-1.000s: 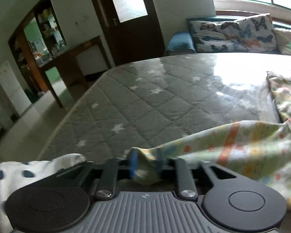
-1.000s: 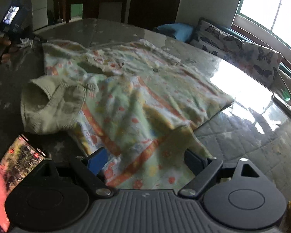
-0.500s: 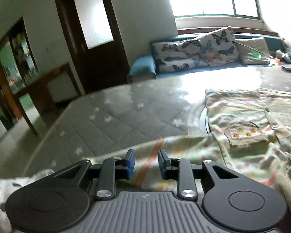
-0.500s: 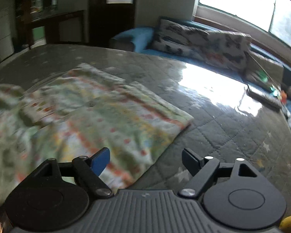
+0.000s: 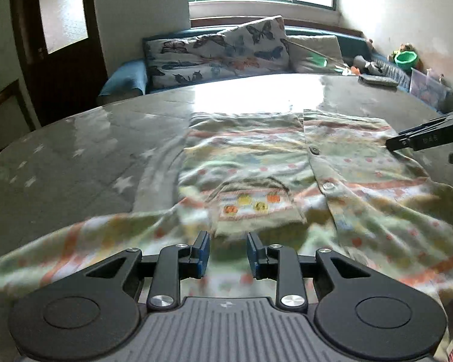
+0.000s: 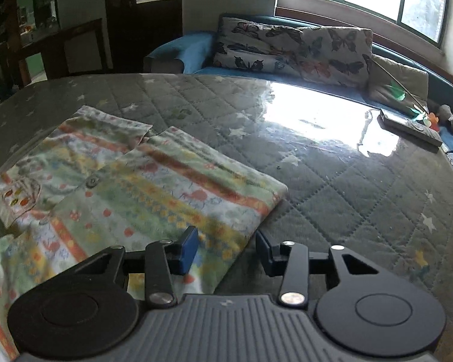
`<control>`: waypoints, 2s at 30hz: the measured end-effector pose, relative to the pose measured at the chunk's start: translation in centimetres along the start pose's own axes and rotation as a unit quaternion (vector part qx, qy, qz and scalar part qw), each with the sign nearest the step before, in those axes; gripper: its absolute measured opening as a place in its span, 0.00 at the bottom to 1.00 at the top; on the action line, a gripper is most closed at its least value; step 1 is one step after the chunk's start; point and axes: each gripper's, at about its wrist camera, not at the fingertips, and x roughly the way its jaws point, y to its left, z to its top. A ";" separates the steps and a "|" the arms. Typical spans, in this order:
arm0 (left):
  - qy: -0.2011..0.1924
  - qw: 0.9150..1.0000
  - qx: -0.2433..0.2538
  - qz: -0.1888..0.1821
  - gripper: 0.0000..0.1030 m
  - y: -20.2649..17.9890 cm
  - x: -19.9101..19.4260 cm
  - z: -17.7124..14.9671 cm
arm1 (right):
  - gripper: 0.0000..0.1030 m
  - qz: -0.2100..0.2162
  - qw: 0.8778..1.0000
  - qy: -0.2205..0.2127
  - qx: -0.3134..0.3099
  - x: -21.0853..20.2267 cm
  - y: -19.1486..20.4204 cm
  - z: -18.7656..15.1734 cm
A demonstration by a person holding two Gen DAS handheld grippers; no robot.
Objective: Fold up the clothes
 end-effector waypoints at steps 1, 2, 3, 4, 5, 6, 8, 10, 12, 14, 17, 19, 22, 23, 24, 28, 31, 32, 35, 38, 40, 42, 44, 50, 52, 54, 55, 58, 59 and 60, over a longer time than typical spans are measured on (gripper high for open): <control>-0.001 1.000 0.001 0.007 0.30 0.1 0.7 0.4 | 0.41 -0.002 1.000 -0.001 0.003 0.1 -0.1 0.1; -0.004 1.000 0.005 0.014 0.30 0.1 1.4 0.9 | 0.41 -0.002 1.000 -0.001 0.007 0.2 -0.2 0.2; -0.007 1.000 0.010 0.022 0.30 0.1 2.1 1.3 | 0.41 0.000 1.000 0.000 0.012 0.3 -0.4 0.2; -0.009 1.000 0.012 0.026 0.30 0.1 2.5 1.6 | 0.41 0.003 1.000 -0.001 0.017 0.4 -0.5 0.2; -0.010 0.999 0.013 0.030 0.30 0.1 2.9 1.8 | 0.41 0.005 1.000 -0.002 0.020 0.4 -0.6 0.2; -0.011 0.999 0.015 0.033 0.30 0.1 3.2 2.1 | 0.41 0.006 1.000 -0.003 0.022 0.5 -0.7 0.2; -0.014 0.999 0.017 0.039 0.30 0.1 4.0 2.5 | 0.37 0.007 1.000 -0.007 0.022 0.6 -0.8 0.2; -0.017 0.999 0.020 0.046 0.30 0.0 4.7 3.0 | 0.28 0.012 1.000 -0.011 0.020 0.7 -0.7 0.3; -0.019 0.998 0.022 0.052 0.31 0.0 5.4 3.4 | 0.16 0.012 1.000 -0.014 0.014 0.9 -0.5 0.6; -0.022 0.998 0.025 0.059 0.31 0.0 6.1 3.9 | 0.08 0.009 1.000 -0.015 0.003 1.3 -0.2 1.1; -0.026 0.997 0.029 0.069 0.31 -0.1 7.1 4.6 | 0.06 -0.002 1.000 -0.018 -0.018 2.1 0.2 1.8; -0.030 0.996 0.031 0.080 0.31 0.0 7.9 5.0 | 0.06 -0.012 0.999 -0.023 -0.031 2.9 0.4 2.5; -0.035 0.994 0.027 0.099 0.31 0.1 9.0 5.7 | 0.05 -0.026 0.998 -0.027 -0.042 4.4 0.7 4.0; -0.036 0.993 0.026 0.107 0.31 0.2 9.3 5.9 | 0.05 -0.030 0.998 -0.027 -0.046 4.9 0.8 4.5; -0.036 0.993 0.025 0.111 0.31 0.3 9.4 6.1 | 0.05 -0.034 0.998 -0.027 -0.050 5.4 0.9 4.9; -0.028 0.994 0.011 0.106 0.31 0.9 8.7 6.1 | 0.19 -0.042 0.997 -0.032 -0.061 5.4 0.8 5.8; -0.037 0.996 0.021 0.082 0.31 0.1 6.3 5.0 | 0.30 -0.024 0.996 -0.048 -0.073 2.9 1.3 4.9; -0.040 0.996 0.024 0.073 0.31 -0.2 5.5 4.7 | 0.39 -0.002 0.995 -0.051 -0.080 1.6 1.7 4.3; -0.053 0.997 0.039 0.049 0.31 -1.3 2.6 3.3 | 0.43 0.054 0.991 -0.050 -0.108 -1.2 3.9 2.0; -0.058 0.997 0.046 0.025 0.32 -2.5 -0.1 1.4 | 0.43 0.101 0.985 -0.043 -0.132 -3.0 6.4 -0.2; -0.064 0.997 0.050 0.012 0.31 -3.1 -2.0 0.0 | 0.43 0.120 0.980 -0.037 -0.154 -3.9 8.4 -1.9; -0.073 0.996 0.049 0.002 0.31 -3.6 -3.4 -1.4 | 0.44 0.124 0.977 -0.039 -0.170 -4.6 9.7 -3.0; -0.078 0.996 0.052 -0.003 0.31 -4.1 -4.4 -2.7 | 0.48 0.123 0.974 -0.040 -0.185 -5.2 10.8 -4.2; -0.068 0.996 0.057 0.003 0.31 -4.9 -4.9 -5.2 | 0.50 0.107 0.974 -0.046 -0.196 -6.8 12.3 -7.2; -0.070 0.996 0.057 0.006 0.31 -5.0 -5.0 -5.7 | 0.51 0.106 0.978 -0.050 -0.173 -7.6 11.8 -7.3; -0.073 0.996 0.056 0.008 0.31 -5.1 -5.0 -6.0 | 0.52 0.105 0.982 -0.053 -0.150 -8.1 11.2 -7.6; -0.074 0.996 0.055 0.009 0.31 -5.1 -5.0 -6.1 | 0.52 0.104 0.983 -0.049 -0.146 -8.2 11.2 -8.0; -0.079 0.995 0.060 0.016 0.31 -5.4 -5.2 -6.4 | 0.52 0.093 0.984 -0.048 -0.146 -8.4 11.2 -9.0; -0.080 0.995 0.058 0.017 0.32 -5.4 -5.3 -6.5 | 0.53 0.092 0.984 -0.050 -0.141 -8.6 11.0 -9.1; -0.081 0.995 0.056 0.018 0.33 -5.4 -5.3 -6.5 | 0.54 0.091 0.986 -0.054 -0.132 -9.0 10.8 -9.1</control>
